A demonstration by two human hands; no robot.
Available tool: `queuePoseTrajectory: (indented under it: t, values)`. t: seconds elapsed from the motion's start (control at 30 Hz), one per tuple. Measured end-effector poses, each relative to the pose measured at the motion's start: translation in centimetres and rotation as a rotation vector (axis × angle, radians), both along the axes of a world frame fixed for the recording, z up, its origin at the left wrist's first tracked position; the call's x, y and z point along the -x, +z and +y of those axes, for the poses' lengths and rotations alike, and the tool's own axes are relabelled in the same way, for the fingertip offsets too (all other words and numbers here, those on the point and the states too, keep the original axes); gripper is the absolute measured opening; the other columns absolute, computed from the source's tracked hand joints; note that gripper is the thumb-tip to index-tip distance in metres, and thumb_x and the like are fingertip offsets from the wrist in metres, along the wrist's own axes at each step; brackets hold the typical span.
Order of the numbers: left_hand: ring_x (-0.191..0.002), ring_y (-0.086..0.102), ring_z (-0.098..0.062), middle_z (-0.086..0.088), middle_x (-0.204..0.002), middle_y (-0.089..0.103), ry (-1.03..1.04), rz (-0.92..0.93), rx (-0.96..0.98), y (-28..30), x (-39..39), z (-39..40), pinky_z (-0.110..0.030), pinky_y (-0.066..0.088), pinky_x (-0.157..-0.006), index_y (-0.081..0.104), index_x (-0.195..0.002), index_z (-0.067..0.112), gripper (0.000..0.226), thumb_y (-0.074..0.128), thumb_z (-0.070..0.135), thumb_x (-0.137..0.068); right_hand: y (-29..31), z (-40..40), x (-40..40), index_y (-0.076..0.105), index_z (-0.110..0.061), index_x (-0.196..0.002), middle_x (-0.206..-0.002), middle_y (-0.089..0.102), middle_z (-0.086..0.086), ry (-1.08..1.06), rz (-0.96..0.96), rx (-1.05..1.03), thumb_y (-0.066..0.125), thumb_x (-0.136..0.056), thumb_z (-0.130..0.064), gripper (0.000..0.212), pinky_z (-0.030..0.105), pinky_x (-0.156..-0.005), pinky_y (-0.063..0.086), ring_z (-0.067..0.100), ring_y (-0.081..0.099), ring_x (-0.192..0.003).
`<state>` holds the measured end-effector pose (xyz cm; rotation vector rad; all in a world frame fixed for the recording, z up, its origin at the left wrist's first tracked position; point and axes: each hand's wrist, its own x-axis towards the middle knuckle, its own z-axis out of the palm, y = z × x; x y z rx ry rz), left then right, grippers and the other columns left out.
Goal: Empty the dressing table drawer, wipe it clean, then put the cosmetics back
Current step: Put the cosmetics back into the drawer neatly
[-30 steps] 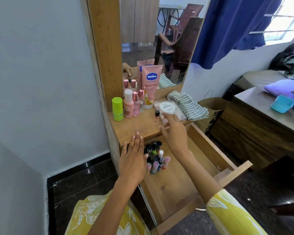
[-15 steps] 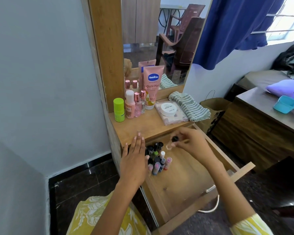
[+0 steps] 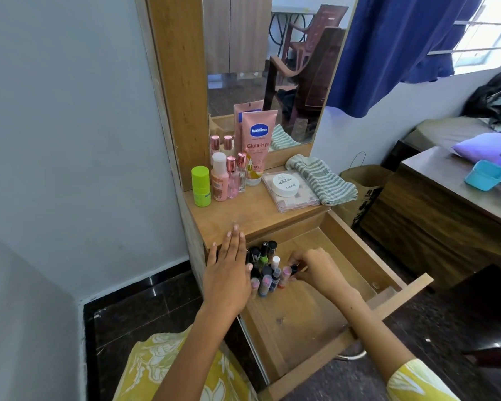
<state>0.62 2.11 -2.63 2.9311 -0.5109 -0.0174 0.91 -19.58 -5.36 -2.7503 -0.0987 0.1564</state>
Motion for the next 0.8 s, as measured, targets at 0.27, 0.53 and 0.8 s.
queuePoseTrajectory:
  t: [0.27, 0.53, 0.8]
  values:
    - [-0.141, -0.021, -0.016, -0.003, -0.15, -0.03, 0.001, 0.001, -0.009, 0.0, 0.0, 0.0, -0.036, -0.012, -0.113, -0.018, -0.146, 0.012, 0.063, 0.021, 0.034, -0.102, 0.0, 0.1, 0.1, 0.065, -0.026, -0.093, -0.091, 0.07, -0.007, 0.027, 0.006, 0.055, 0.074, -0.076, -0.016, 0.021, 0.034, -0.08, 0.054, 0.01, 0.065, -0.09]
    - [-0.141, -0.021, -0.015, -0.003, -0.15, -0.031, 0.002, -0.005, -0.001, -0.3, -0.1, 0.0, -0.035, -0.012, -0.112, -0.019, -0.145, 0.012, 0.062, 0.021, 0.033, -0.103, 0.4, 0.1, 0.2, 0.064, -0.024, -0.106, -0.099, 0.07, -0.004, 0.005, 0.041, 0.107, 0.066, -0.077, 0.001, 0.038, 0.033, -0.082, 0.053, 0.012, 0.066, -0.094]
    - [-0.142, -0.018, -0.016, -0.003, -0.154, -0.024, -0.021, 0.002, 0.005, 0.2, -0.3, 0.6, -0.038, -0.013, -0.111, -0.013, -0.148, 0.015, 0.062, 0.023, 0.036, -0.102, 3.9, 0.6, 0.4, 0.065, -0.022, -0.101, -0.093, 0.07, -0.007, -0.07, -0.222, 0.126, 0.055, -0.081, -0.002, 0.03, 0.037, -0.074, 0.054, 0.015, 0.064, -0.09]
